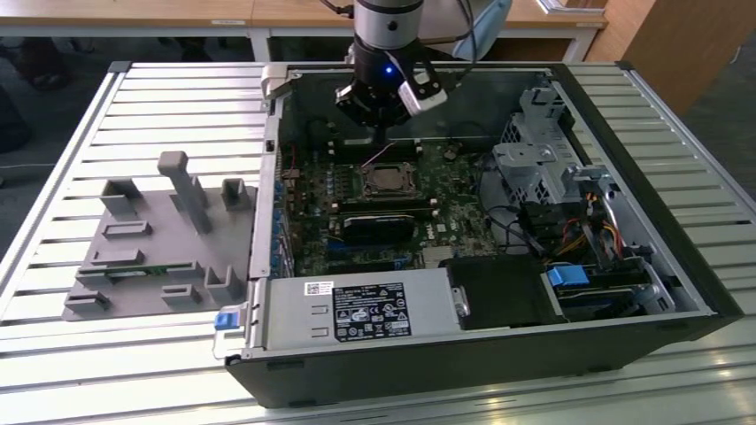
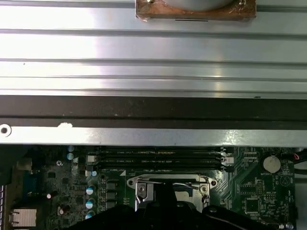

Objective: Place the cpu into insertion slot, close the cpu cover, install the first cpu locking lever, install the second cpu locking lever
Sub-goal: 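Install the first cpu locking lever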

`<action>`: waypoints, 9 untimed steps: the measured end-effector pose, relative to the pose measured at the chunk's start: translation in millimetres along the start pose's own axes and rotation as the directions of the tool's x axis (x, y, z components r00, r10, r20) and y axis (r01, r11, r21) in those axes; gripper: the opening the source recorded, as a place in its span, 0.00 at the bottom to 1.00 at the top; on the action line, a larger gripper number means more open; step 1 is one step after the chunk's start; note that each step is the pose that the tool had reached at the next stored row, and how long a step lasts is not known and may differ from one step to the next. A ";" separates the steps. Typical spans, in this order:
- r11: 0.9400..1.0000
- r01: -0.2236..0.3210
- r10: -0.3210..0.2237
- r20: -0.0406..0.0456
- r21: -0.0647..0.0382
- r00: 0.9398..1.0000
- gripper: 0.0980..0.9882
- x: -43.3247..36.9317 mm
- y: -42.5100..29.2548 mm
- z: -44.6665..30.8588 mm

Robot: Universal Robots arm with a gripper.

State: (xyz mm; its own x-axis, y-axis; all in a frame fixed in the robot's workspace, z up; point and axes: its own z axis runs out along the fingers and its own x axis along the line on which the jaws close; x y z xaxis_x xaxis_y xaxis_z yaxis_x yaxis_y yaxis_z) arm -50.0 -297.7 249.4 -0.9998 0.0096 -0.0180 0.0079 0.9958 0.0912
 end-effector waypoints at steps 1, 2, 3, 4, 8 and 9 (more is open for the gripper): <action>1.000 0.000 0.000 0.000 -0.010 1.000 0.01 -0.3 0.0 0.6; 1.000 0.000 0.000 0.000 -0.014 1.000 0.01 -0.8 0.0 1.2; 1.000 0.000 0.000 0.000 -0.014 1.000 0.01 -0.8 0.0 1.6; 1.000 0.000 0.000 0.000 -0.014 1.000 0.01 -0.8 -0.1 1.8; 1.000 0.000 0.000 0.000 -0.014 1.000 0.01 -1.2 -0.1 2.4; 1.000 0.000 0.000 0.000 -0.014 1.000 0.01 -1.9 -0.2 3.2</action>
State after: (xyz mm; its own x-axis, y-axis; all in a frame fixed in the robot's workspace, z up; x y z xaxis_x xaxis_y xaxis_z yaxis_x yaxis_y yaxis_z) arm -48.1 -297.6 246.2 -0.9998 0.0098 -0.0180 0.0079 0.9944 0.1053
